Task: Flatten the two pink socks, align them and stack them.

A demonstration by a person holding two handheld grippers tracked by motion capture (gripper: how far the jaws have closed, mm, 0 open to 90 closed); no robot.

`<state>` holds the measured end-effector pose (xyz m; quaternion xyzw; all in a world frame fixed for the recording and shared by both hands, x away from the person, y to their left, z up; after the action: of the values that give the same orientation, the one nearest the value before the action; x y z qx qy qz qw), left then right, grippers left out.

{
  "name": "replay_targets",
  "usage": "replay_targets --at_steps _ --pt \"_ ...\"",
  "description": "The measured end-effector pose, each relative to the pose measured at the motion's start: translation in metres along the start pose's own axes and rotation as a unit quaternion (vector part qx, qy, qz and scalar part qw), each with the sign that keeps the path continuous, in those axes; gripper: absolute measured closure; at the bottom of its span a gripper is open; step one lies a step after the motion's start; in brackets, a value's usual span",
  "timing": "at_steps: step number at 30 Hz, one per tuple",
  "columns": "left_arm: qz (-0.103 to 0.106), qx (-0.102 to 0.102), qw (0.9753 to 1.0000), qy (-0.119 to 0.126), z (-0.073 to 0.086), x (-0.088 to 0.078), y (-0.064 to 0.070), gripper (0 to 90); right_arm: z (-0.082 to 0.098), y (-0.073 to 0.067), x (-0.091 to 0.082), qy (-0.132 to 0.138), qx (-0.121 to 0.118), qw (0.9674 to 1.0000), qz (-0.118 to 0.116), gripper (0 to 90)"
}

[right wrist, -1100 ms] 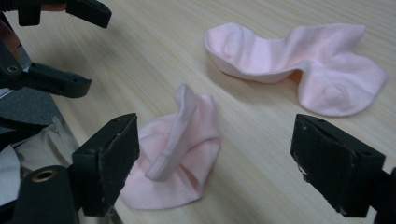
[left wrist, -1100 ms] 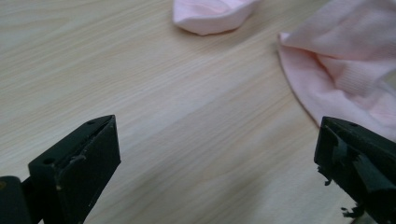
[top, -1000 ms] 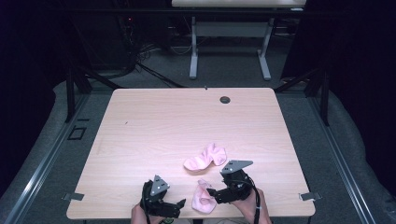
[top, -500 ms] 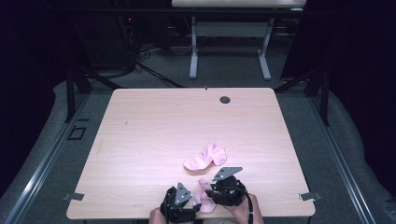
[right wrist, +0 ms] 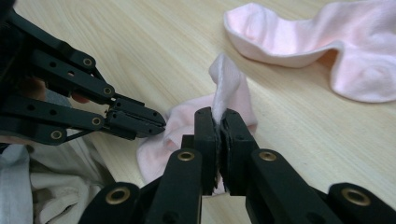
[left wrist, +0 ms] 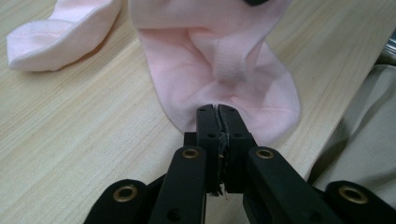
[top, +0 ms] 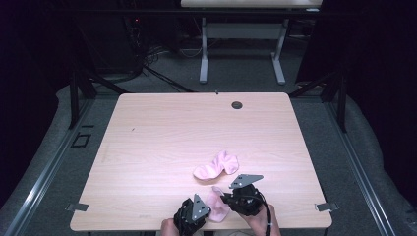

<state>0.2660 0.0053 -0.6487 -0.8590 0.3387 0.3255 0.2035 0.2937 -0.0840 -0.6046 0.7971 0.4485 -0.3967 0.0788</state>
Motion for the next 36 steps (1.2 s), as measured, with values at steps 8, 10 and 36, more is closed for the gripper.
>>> replay_targets --at_steps 8,10,36 --pt "0.006 -0.009 0.9999 0.004 0.0 -0.005 -0.007 89.7 -0.006 0.009 -0.023 0.03 0.011 0.9994 0.009 86.0" --pt "0.007 -0.013 0.9999 0.009 -0.001 -0.009 -0.011 89.7 -0.007 0.011 -0.028 0.036 0.016 0.9992 0.009 85.9" --pt "-0.025 -0.037 0.999 -0.002 0.005 -0.016 -0.066 49.6 0.035 0.049 -0.019 -0.004 0.018 0.9986 0.049 55.4"
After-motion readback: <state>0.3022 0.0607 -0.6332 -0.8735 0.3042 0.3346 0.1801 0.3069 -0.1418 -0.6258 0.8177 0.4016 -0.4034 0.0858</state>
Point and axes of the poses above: each handheld gripper's, and its own axes: x roughly forward along the jaws, z roughly out of its underside, y roughly to its right, the point moved 10 cm from there along x, roughly forward along the jaws, and after that the axes turned 7 degrees about -z, right-handed, at the moved point
